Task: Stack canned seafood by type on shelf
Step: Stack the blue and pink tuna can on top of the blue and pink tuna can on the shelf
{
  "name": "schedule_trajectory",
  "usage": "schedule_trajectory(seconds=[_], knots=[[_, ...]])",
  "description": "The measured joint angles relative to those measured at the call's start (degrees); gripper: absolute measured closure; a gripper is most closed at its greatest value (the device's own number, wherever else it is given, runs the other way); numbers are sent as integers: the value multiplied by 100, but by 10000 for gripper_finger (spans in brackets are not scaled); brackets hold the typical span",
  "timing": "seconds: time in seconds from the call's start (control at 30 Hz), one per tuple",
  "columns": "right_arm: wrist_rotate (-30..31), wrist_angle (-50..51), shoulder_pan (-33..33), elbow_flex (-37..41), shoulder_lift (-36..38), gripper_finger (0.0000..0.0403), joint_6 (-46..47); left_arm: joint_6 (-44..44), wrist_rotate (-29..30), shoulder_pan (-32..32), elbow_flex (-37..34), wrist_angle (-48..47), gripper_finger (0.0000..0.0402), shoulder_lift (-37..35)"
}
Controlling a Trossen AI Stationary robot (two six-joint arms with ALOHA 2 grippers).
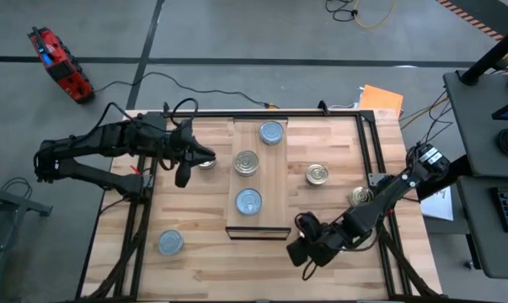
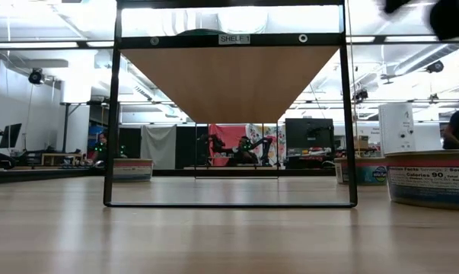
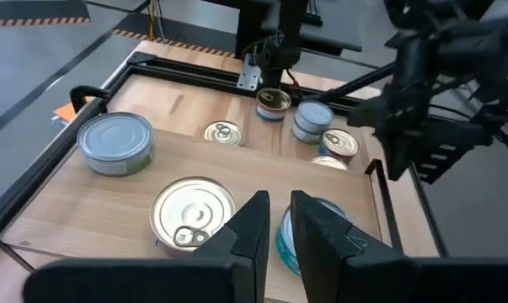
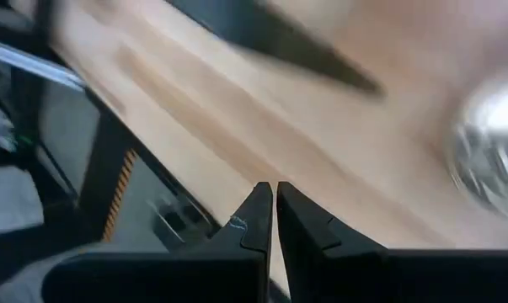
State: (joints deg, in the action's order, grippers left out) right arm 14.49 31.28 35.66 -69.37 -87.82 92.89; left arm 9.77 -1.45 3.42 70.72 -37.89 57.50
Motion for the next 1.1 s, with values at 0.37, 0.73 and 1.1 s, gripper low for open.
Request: schedule_trajectory(seconds=[0.37,0.73,1.1], knots=[[365,586,-470,-316,-16,390,-286,-71,-7,0,-2,2,365,0],[370,1047,-533,-331,-10,390,-30,-34,-39,0,-2,-55,365,0],[-117,1072,-350,-657,10,390,106,-165,-623,0,-4,-488,365,-5]])
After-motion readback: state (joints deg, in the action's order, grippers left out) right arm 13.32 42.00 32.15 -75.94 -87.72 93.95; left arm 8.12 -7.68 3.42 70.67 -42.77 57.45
